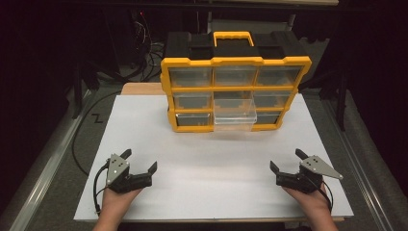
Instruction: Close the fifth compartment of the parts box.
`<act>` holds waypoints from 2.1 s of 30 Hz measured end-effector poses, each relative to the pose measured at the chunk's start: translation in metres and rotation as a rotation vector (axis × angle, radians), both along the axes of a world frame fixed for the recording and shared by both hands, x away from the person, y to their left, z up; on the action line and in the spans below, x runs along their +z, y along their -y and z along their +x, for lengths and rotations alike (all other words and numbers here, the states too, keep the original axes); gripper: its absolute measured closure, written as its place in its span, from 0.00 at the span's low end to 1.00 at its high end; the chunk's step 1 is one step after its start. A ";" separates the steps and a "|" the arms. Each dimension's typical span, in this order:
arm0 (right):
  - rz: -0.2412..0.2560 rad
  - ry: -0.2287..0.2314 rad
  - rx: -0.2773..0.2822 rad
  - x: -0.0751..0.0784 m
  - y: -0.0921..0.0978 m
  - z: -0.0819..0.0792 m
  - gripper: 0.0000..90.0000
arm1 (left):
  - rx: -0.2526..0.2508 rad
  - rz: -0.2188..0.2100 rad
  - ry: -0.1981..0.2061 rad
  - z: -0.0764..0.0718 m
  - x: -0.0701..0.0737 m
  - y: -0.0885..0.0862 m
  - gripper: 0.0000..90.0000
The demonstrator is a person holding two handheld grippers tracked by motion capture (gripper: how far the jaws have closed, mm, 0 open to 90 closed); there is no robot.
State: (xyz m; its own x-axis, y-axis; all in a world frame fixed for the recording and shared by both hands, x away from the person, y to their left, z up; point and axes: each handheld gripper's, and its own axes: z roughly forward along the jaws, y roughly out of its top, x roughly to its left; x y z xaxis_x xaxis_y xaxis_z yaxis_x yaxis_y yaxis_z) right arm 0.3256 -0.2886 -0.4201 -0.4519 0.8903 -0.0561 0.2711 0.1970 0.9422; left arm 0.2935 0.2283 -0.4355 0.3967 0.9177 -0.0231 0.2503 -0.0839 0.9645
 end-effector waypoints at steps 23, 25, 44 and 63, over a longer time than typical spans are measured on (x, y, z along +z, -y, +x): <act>-0.045 0.017 -0.031 -0.001 -0.002 0.004 0.01 | -0.019 -0.006 -0.025 0.003 0.000 0.000 0.01; -0.045 0.016 -0.030 -0.001 -0.003 0.005 0.01 | -0.018 -0.007 -0.026 0.003 0.000 0.000 0.01; -0.069 0.021 -0.031 0.004 -0.025 0.020 0.01 | -0.021 -0.012 -0.005 0.005 -0.001 0.002 0.01; -0.079 0.021 -0.041 0.003 -0.042 0.037 0.06 | -0.012 0.007 -0.028 0.010 -0.003 0.003 0.01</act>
State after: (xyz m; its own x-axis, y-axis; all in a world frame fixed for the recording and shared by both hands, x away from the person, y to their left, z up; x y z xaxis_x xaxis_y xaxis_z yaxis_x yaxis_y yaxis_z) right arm 0.3631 -0.2465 -0.4170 -0.4131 0.9004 -0.1362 0.2604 0.2601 0.9298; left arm 0.3038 0.2254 -0.4388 0.4070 0.9130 -0.0283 0.2760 -0.0934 0.9566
